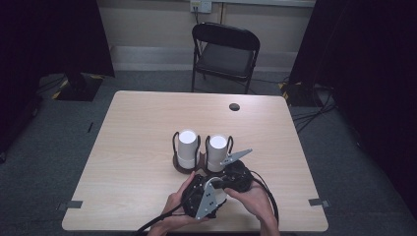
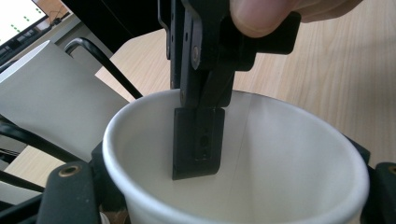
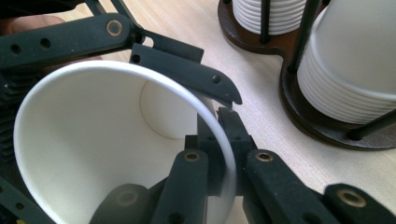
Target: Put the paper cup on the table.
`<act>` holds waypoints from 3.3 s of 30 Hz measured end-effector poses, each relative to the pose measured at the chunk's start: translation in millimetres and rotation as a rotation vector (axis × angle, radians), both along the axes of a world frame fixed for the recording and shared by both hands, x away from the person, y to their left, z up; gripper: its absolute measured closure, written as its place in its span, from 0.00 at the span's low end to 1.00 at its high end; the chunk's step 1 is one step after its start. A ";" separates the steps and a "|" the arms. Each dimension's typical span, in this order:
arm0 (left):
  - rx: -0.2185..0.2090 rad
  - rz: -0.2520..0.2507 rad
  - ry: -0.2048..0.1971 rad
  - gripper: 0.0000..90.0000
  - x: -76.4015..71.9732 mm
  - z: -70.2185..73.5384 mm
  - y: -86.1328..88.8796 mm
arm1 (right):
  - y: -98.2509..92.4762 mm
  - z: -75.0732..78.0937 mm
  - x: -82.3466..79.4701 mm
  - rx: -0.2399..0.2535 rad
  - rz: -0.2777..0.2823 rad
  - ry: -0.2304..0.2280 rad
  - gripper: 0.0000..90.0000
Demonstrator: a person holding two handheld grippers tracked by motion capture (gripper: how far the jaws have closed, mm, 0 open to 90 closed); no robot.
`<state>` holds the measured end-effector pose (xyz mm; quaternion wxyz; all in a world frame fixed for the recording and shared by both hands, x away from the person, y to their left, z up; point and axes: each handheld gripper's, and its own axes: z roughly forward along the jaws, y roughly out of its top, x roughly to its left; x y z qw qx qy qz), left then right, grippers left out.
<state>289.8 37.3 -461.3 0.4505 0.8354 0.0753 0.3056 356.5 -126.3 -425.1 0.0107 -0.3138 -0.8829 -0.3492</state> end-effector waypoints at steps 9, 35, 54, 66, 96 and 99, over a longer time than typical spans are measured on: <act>-0.061 0.041 0.031 0.26 6.5 -0.9 6.9 | -4.1 -0.2 -2.1 0.037 -0.042 -0.023 0.89; -0.246 0.126 0.197 0.26 22.9 -8.3 27.3 | -29.1 1.5 -12.2 0.270 -0.189 -0.201 0.65; -0.340 0.173 0.267 0.26 26.0 -4.1 61.9 | -57.1 -20.3 -27.7 0.321 -0.395 -0.402 0.33; -0.406 0.220 0.275 0.25 30.0 -0.3 86.5 | -66.6 -35.3 -31.3 0.215 -0.553 -0.468 0.17; -0.480 0.514 0.198 0.25 62.4 -1.5 147.2 | -88.2 -69.3 -37.4 0.217 -0.732 -0.669 0.24; -0.487 0.532 0.184 0.25 66.7 1.1 150.3 | -89.1 -69.3 -36.1 0.216 -0.725 -0.666 0.22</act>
